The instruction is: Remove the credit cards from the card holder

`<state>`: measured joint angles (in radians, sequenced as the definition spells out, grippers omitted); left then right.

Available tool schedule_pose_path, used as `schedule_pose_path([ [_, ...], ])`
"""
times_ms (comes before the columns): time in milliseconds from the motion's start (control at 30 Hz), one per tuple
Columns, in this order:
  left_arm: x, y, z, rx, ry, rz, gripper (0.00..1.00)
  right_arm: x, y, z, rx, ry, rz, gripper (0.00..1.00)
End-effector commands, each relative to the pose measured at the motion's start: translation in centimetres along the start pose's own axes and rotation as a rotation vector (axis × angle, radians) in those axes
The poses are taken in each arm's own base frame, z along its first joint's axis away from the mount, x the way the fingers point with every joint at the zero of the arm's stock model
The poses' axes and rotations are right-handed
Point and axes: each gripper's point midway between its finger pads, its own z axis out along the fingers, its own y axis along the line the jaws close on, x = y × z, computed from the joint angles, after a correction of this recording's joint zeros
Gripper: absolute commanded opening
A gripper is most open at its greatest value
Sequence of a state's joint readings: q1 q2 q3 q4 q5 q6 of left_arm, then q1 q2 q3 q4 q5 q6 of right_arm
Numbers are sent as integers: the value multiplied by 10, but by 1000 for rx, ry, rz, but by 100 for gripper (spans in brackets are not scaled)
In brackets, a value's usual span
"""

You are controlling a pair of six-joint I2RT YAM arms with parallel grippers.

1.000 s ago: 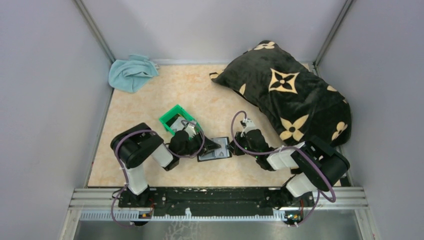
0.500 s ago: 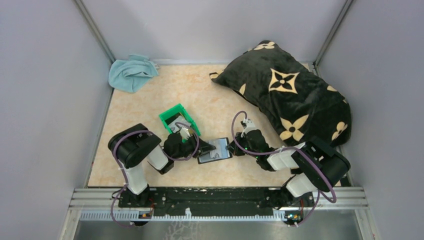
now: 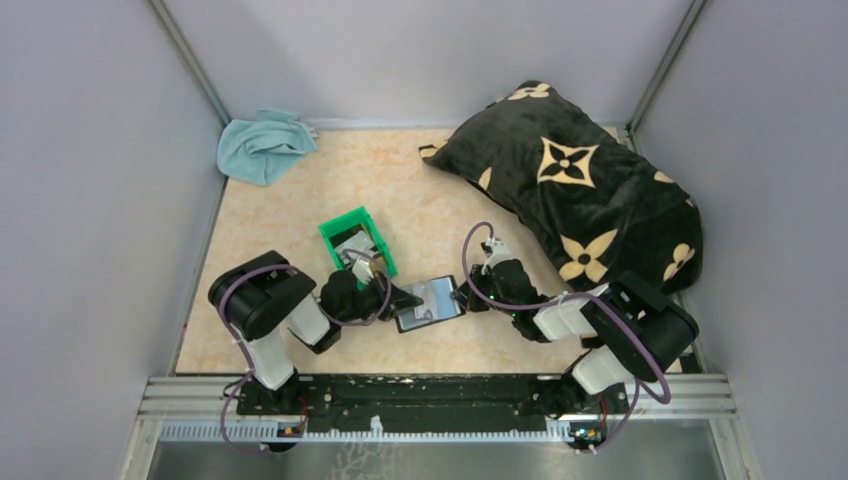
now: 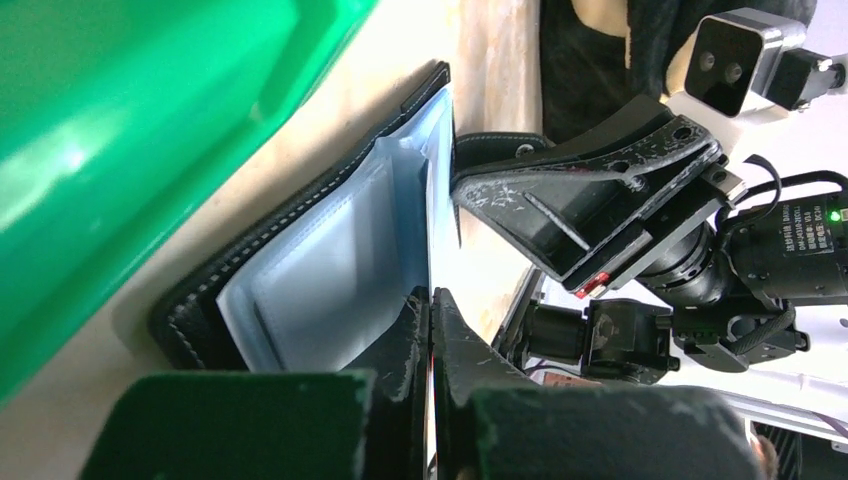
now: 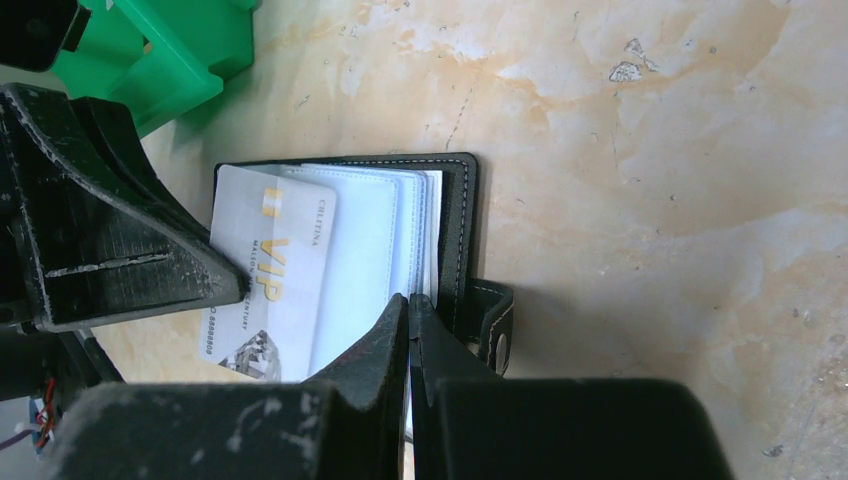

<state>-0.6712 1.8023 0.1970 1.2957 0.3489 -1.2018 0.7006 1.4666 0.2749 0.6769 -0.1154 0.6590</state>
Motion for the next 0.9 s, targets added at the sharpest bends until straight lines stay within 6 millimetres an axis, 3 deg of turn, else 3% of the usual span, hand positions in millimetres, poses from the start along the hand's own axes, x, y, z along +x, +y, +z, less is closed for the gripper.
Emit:
schedule_pose_path([
  [0, 5, 4, -11, -25, 14, 25, 3, 42, -26, -7, 97, 147, 0, 0],
  [133, 7, 9, -20, -77, 25, 66, 4, 41, -25, -5, 92, 145, -4, 0],
  [267, 6, 2, -23, -88, 41, 120, 3, 40, -24, -3, 88, 146, -5, 0],
  [567, -25, -19, -38, -197, -32, 341, 0, 33, -10, -3, 29, 134, -17, 0],
  [700, -37, -37, -48, -147, -73, 392, 0, 17, 18, -11, -104, 77, -46, 0],
  [800, -40, -56, -55, 4, -65, 382, 0, -4, 47, -26, -231, -2, -72, 0],
  [867, -37, -65, -57, 70, -42, 392, 0, -18, 64, -38, -298, -59, -90, 6],
])
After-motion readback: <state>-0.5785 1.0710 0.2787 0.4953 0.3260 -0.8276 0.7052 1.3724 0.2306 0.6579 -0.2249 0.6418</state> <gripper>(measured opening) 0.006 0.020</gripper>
